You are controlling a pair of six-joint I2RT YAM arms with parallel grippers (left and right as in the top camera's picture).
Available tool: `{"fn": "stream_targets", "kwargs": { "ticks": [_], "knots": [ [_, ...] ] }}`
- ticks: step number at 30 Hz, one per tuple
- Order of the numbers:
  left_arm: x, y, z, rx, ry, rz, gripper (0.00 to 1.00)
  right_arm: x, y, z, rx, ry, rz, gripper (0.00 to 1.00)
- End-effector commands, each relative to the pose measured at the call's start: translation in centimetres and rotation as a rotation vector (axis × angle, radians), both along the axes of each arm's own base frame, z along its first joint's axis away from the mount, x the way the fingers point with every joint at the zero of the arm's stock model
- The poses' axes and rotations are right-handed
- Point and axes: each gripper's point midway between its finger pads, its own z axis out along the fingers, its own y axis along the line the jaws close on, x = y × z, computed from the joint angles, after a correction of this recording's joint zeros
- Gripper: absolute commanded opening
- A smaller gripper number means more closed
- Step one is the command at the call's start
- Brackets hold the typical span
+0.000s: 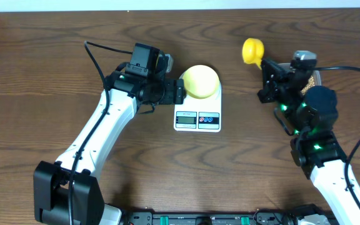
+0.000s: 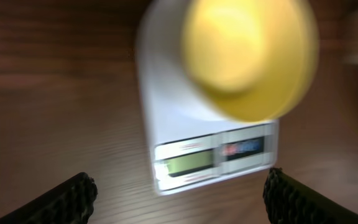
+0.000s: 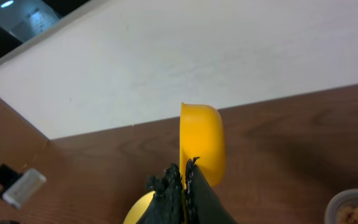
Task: Scoop item into bowl and weigh 50g on scale
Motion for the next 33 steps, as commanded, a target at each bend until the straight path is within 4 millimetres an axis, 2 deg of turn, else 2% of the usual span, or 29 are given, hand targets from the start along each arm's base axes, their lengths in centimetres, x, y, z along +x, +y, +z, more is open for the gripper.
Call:
{"fn": "stream_targets", "kwargs": {
  "ticks": [1, 5, 9, 13, 17, 25, 29, 33],
  "knots": [
    [0.6, 3.8, -0.2, 0.213, -0.06, 0.041, 0.88, 0.0, -0.6, 2.4, -0.011, -0.061, -0.01, 0.01],
    [-0.1, 4.3, -0.5, 0.239, -0.034, 0.043, 0.88, 0.1, -0.6, 3.2, -0.004, -0.075, -0.012, 0.01],
    [-0.8, 3.9, -0.8, 0.277, -0.022, 0.014, 0.88, 0.1, -0.7, 3.8, 0.001, -0.087, -0.013, 0.01],
    [-1.3, 4.2, -0.5, 0.475, -0.082, 0.025, 0.88, 0.2, -0.8, 4.0, 0.004, -0.092, -0.025, 0.01],
    [-1.9, 3.4, 0.0, 0.588, -0.134, -0.014, 0.88, 0.3, -1.4, 4.0, 0.025, -0.084, -0.041, 0.01],
    [-2.9, 1.4, -0.1, 0.535, -0.129, 0.046, 0.88, 0.5, -2.1, 3.7, 0.066, -0.057, -0.063, 0.01],
    [-3.6, -0.6, -0.3, 0.47, -0.117, 0.024, 0.88, 0.5, -2.1, 3.1, 0.078, -0.029, -0.065, 0.01],
    [-3.6, -1.6, -0.1, 0.451, -0.137, 0.01, 0.88, 0.4, -2.1, 2.9, 0.076, -0.022, -0.065, 0.01]
  ]
}}
